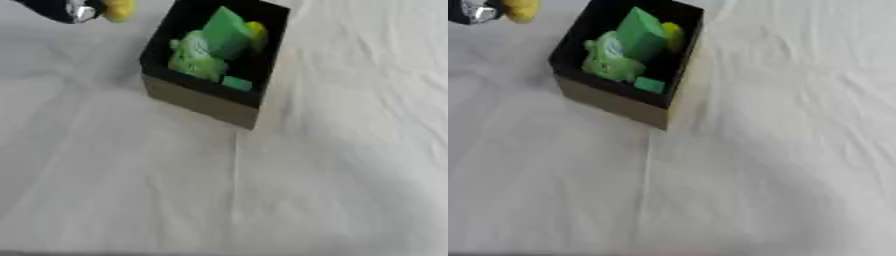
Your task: Pick up objects on the table and place them in the box.
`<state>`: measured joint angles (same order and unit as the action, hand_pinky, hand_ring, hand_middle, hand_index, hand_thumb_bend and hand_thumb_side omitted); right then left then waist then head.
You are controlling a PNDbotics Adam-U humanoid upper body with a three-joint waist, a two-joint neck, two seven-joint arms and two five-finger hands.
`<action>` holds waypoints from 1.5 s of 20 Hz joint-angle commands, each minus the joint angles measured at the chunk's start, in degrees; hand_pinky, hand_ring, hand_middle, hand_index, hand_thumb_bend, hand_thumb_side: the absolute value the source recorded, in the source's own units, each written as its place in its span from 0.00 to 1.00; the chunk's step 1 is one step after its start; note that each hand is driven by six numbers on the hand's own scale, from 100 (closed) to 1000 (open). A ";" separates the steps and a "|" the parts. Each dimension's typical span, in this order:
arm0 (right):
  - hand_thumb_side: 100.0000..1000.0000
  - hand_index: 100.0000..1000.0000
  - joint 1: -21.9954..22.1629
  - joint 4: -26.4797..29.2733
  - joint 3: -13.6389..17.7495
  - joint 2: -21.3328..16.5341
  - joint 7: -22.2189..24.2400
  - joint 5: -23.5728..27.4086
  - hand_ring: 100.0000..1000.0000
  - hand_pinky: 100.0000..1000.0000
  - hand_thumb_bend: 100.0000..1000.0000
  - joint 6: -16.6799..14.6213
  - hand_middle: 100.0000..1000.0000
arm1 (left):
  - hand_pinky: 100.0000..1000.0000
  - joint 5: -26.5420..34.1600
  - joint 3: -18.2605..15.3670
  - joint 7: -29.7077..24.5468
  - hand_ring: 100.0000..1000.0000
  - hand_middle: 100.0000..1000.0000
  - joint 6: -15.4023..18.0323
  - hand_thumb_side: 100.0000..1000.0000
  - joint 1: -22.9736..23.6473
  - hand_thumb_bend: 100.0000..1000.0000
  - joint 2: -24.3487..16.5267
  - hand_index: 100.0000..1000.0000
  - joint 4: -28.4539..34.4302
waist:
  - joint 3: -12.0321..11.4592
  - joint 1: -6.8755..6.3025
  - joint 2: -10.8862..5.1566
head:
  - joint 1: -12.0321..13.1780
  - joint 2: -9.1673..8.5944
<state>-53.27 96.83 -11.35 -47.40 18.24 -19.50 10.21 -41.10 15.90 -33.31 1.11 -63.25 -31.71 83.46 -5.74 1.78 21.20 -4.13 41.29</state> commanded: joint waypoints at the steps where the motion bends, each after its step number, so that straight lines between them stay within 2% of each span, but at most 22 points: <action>1: 0.39 0.81 -1.43 0.79 0.55 -0.67 0.24 0.33 0.89 0.90 0.00 -0.07 0.74 | 0.70 -0.05 0.58 1.01 0.72 0.63 0.78 0.00 -2.68 0.14 3.33 0.57 -1.61 | 0.32 -0.91 -2.25 | 0.05 -0.09; 7: 0.40 0.81 -1.86 0.68 0.33 -0.15 0.45 0.28 0.89 0.90 0.00 -0.10 0.74 | 0.70 0.28 2.51 2.60 0.72 0.64 1.48 0.00 -4.22 0.13 8.83 0.60 -5.40 | 1.10 -1.09 -1.82 | 0.06 -0.46; 15: 0.41 0.81 -2.05 0.67 0.19 0.10 0.60 0.27 0.89 0.90 0.00 -0.15 0.74 | 0.70 -1.64 3.58 1.26 0.74 0.66 2.07 0.00 -2.96 0.22 10.72 0.62 -10.76 | 1.36 -1.16 -1.41 | -0.50 -0.57; 17: 0.41 0.81 -1.94 0.64 0.24 0.02 0.55 0.27 0.89 0.90 0.00 -0.10 0.74 | 0.72 -1.69 3.58 0.59 0.77 0.70 2.38 0.00 -2.51 0.29 10.67 0.67 -11.40 | 1.30 -1.15 -1.37 | -0.71 -0.62; 18: 0.41 0.81 -1.88 0.63 0.25 -0.01 0.53 0.27 0.89 0.90 0.00 -0.09 0.74 | 0.75 -1.63 3.61 0.01 0.80 0.75 2.69 0.00 -2.38 0.35 10.58 0.78 -11.55 | 1.26 -1.14 -1.37 | -0.80 -0.64; 19: 0.41 0.81 -1.82 0.62 0.24 -0.04 0.53 0.28 0.89 0.90 0.00 -0.09 0.74 | 0.78 -1.73 3.57 -0.46 0.83 0.78 3.03 0.01 -2.28 0.40 10.42 0.85 -11.52 | 1.20 -1.13 -1.38 | -0.87 -0.64; 20: 0.41 0.81 -1.77 0.61 0.21 -0.05 0.55 0.28 0.89 0.90 0.00 -0.10 0.74 | 0.81 -2.03 3.41 -0.56 0.86 0.82 3.27 0.11 -2.21 0.48 10.24 0.90 -11.33 | 1.15 -1.11 -1.41 | -0.92 -0.62; 22: 0.41 0.81 -1.65 0.56 0.14 -0.10 0.60 0.25 0.89 0.90 0.00 -0.12 0.74 | 0.83 -3.28 2.79 0.37 0.88 0.83 3.46 0.17 -2.09 0.57 9.81 0.92 -10.41 | 1.05 -1.06 -1.50 | -1.01 -0.55; 24: 0.41 0.81 -1.44 0.45 0.11 -0.22 0.61 0.18 0.89 0.90 0.00 -0.11 0.74 | 0.83 -4.36 1.90 1.42 0.88 0.83 3.68 0.20 -2.13 0.61 9.24 0.92 -9.07 | 0.89 -1.04 -1.61 | -1.13 -0.46; 27: 0.41 0.81 -1.21 0.32 0.16 -0.37 0.54 0.15 0.89 0.90 0.00 -0.09 0.74 | 0.82 -4.45 0.65 1.88 0.88 0.82 4.18 0.21 -2.22 0.59 8.08 0.91 -6.89 | 0.57 -1.05 -1.80 | -1.28 -0.31; 30: 0.41 0.81 -1.06 0.35 0.32 -0.51 0.40 0.18 0.89 0.90 0.00 -0.08 0.74 | 0.80 -2.59 -0.74 2.93 0.86 0.80 3.06 0.20 -1.91 0.46 6.68 0.88 -4.66 | 0.27 -1.04 -2.04 | -1.33 -0.20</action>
<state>-53.61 96.80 -11.71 -46.17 18.72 -19.49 10.19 -44.37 16.36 -30.96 4.42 -64.36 -23.17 77.08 -5.49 1.37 21.20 -5.22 41.26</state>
